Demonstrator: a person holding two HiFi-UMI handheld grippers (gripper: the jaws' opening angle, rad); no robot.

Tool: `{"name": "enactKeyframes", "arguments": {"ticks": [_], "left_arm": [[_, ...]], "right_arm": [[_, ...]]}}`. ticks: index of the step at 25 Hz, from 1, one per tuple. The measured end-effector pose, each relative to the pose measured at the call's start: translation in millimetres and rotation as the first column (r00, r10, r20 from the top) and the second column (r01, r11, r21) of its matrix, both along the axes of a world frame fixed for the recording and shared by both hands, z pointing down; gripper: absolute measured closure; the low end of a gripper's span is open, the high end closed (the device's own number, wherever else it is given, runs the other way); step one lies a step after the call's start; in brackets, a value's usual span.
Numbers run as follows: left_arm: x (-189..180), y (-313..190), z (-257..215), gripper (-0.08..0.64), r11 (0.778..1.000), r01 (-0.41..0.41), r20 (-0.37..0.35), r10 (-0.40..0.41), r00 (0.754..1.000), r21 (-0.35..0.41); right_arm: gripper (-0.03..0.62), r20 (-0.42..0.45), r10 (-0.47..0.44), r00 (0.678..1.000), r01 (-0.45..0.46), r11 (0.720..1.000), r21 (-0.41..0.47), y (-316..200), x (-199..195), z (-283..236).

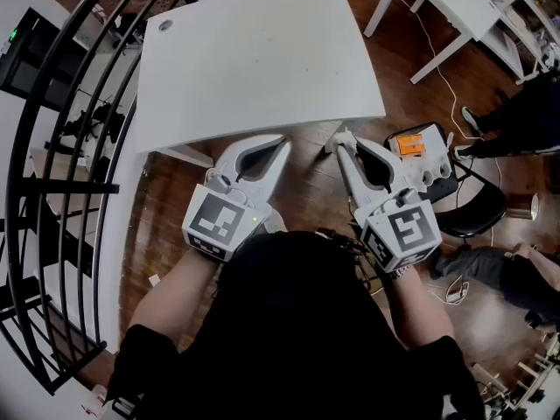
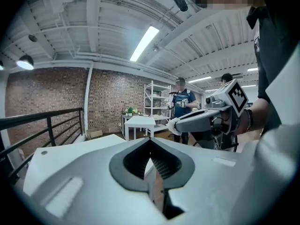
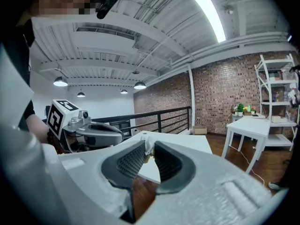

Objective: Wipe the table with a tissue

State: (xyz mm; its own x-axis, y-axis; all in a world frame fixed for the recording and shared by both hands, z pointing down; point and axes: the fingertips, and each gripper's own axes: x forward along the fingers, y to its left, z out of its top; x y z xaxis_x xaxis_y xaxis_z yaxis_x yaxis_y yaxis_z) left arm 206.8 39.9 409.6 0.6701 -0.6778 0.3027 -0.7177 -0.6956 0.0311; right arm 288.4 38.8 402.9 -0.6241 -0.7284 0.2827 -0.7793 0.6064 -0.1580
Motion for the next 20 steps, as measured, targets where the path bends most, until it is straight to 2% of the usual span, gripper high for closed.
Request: {"name": "enactKeyframes", "arguments": {"ticks": [7,13,20], "left_arm": [[-20,-1,-6,0.545,1.0,-0.013,-0.004,0.013,1.0,0.011],[-23,-11,-2,0.545,1.0,-0.028,0.003,0.028,1.0,0.008],[-10,-41,9,0.545,1.0,-0.024,0.015,0.024,1.0,-0.002]], "right_arm": [[0.54,-0.026,0.012,1.0,-0.012,1.0,0.017,-2,-19,-9],[0.54,-0.04,0.023,0.999,-0.022,1.0,0.02,-17,-21,-8],[0.54,-0.041,0.024,0.999,-0.024,1.0,0.0,-49,-6,8]]}}
